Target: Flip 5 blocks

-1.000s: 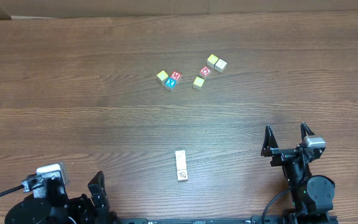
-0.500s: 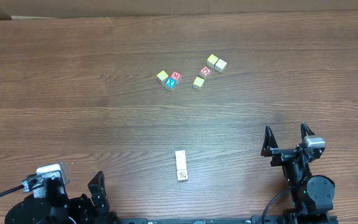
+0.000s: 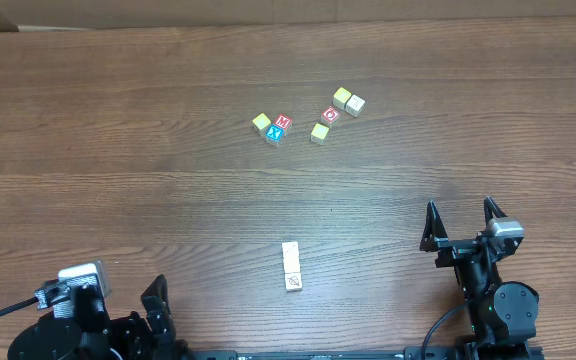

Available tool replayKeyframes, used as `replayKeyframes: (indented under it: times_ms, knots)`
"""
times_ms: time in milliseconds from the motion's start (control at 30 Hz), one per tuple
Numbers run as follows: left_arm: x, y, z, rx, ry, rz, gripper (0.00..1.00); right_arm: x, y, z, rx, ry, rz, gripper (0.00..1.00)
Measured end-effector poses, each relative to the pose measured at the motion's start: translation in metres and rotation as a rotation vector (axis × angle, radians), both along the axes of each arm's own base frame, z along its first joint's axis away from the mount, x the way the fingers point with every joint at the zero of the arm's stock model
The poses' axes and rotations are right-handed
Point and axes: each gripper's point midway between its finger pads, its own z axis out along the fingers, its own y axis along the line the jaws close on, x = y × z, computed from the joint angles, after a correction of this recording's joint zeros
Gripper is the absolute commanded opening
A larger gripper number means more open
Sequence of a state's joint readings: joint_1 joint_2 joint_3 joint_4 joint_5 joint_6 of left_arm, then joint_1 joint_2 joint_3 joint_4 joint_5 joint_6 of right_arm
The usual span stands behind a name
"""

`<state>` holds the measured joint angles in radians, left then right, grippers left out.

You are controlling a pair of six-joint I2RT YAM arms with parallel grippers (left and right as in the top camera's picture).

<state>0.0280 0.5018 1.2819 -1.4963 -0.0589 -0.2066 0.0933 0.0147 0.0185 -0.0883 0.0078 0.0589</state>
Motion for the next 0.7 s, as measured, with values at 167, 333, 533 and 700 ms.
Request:
replayKeyframes:
  times_ms: [167,333,533,700]
  knots:
    - [0.0,-0.002,0.0,0.004,0.002,-0.028,1.0,0.0,0.0,0.0,0.0,0.0,0.0,1.0]
    - [0.004,-0.016,0.009,0.004,-0.078,-0.154,1.0,0.0,0.0,0.0,0.0,0.0,0.0,1.0]
    - [0.033,-0.022,0.054,0.007,-0.5,-0.185,1.0,0.0,0.0,0.0,0.0,0.001,0.0,1.0]
    - [0.083,-0.023,0.031,0.028,-0.659,-0.154,1.0,0.0,0.0,0.0,0.0,0.001,0.0,1.0]
